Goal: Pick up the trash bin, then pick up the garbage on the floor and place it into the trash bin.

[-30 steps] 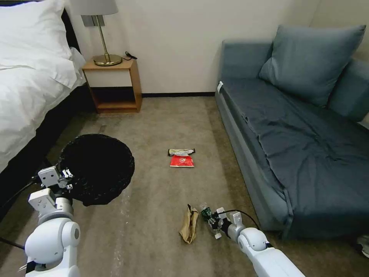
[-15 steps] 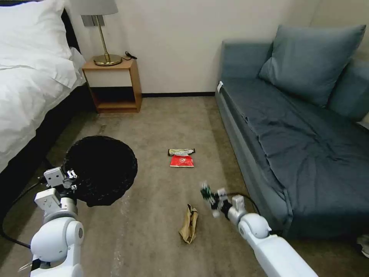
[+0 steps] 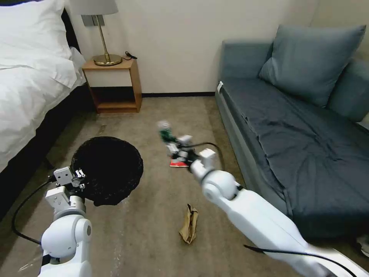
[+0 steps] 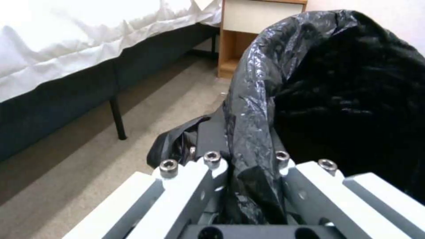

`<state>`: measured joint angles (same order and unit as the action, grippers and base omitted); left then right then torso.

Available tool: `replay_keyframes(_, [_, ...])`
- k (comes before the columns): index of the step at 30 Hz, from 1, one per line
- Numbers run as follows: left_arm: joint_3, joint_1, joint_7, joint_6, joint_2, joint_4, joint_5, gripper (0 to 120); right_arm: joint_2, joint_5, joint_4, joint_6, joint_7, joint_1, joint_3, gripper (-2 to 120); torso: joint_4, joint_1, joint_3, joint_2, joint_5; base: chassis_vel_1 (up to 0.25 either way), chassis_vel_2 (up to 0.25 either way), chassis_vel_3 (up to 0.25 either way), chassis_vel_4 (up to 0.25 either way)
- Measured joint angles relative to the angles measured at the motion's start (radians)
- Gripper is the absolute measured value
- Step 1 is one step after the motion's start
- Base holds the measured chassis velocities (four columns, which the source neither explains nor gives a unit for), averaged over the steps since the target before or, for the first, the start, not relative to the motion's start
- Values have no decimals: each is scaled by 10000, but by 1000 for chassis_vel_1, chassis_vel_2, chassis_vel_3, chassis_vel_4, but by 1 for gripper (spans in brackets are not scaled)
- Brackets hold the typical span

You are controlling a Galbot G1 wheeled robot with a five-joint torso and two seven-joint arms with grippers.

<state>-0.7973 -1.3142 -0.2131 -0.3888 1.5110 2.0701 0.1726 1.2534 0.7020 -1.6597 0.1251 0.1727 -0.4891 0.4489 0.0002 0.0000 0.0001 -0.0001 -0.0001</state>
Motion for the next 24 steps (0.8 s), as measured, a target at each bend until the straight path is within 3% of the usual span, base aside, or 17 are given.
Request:
replay_keyframes(13, [5,-115,42,55,92,34,-118,4,1463,250,1112,232,419,1410,1696,19,-1,0,0,0,-2,0,0,0,0])
replay_keyframes(20, [76,-180,69,66,182,146,-280,4,1675,-79,1367,347,417,999,1777,19,-3,0,0,0,0,0,0,0,0])
replay_keyframes(24, [112,-167,86,66,212,185,-324,4,1685,-115,1328,542,436,947,1828,28,-3,0,-1,1,0,0,0,0,0])
